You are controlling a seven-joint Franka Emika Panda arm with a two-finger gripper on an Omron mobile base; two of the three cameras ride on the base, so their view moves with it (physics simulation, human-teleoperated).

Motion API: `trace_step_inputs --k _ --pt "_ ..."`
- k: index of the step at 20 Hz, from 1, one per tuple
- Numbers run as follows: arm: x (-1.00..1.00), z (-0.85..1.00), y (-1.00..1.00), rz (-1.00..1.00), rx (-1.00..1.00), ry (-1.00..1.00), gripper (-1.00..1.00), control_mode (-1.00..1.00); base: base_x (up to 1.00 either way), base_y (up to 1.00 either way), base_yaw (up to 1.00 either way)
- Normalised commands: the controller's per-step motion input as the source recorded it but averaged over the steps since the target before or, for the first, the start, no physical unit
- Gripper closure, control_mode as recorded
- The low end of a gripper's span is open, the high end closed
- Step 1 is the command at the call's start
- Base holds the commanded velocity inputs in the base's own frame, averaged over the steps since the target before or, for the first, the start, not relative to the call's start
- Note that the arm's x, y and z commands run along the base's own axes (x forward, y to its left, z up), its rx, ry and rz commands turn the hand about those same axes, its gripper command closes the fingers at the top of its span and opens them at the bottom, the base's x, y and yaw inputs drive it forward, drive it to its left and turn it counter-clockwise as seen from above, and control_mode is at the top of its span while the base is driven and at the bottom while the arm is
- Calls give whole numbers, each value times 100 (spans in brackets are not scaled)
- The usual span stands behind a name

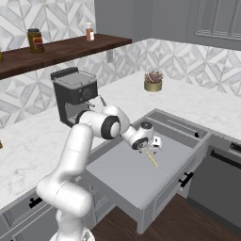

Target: Take a straw from the drawer in front and place it inside the glass cup on the dining counter.

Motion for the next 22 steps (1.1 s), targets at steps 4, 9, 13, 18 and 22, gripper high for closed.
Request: trace_step_inputs --k 4,9,13,18,22 --pt "31 -24 0 0 0 3 -100 -100 0 0 0" --pt "27 -26 0 1 0 2 -100 -100 0 0 0" --pt "6 -36 0 2 0 3 -100 -100 0 0 0" --pt "0 -40 2 2 0 2 100 -100 0 0 0" --pt "0 -27 0 0 0 0 100 -100 0 0 0"
